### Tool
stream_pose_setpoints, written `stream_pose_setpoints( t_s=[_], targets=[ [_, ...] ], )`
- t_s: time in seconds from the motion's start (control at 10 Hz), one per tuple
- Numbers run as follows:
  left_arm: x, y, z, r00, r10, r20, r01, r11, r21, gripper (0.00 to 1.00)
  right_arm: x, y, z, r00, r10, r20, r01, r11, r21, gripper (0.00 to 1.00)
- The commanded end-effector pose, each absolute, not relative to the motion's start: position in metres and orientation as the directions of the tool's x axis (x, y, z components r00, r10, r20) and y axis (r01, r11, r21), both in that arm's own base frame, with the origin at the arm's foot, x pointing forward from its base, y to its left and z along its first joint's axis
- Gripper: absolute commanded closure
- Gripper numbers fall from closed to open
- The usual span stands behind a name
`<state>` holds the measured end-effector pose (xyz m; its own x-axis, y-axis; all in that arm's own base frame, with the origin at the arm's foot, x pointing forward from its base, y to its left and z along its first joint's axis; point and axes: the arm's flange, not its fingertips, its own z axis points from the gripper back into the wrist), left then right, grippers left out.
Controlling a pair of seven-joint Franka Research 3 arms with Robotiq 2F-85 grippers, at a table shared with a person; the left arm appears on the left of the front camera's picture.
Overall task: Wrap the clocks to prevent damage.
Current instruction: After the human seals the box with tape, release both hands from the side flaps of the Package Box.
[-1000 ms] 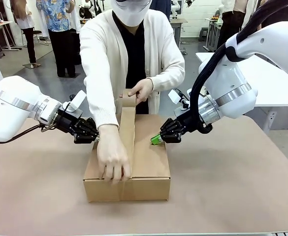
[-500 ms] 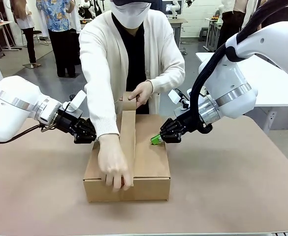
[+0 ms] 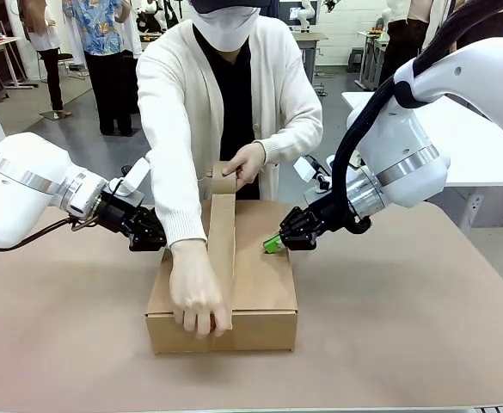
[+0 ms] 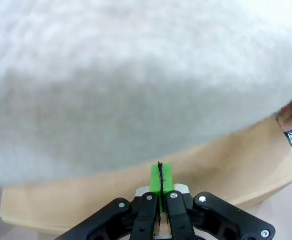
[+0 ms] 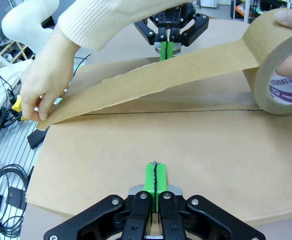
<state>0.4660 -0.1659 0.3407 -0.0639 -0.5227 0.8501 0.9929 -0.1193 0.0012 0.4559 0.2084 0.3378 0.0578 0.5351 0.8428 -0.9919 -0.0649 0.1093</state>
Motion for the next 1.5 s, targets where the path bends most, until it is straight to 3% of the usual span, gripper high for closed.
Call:
stream_pose_setpoints(
  t_s=[0.0, 1.4],
  targets=[
    [0.4657, -0.1647, 0.3372, -0.06, -0.528, 0.847, 0.994, -0.112, 0.0, 1.0, 0.4546, 0.2091, 0.3328, 0.073, 0.533, 0.843, -0.991, -0.054, 0.12, 0.99],
    [0.4657, -0.1647, 0.3372, -0.06, -0.528, 0.847, 0.994, -0.112, 0.0, 1.0, 0.4546, 0.2091, 0.3328, 0.073, 0.533, 0.843, -0.991, -0.054, 0.12, 0.99]
  ],
)
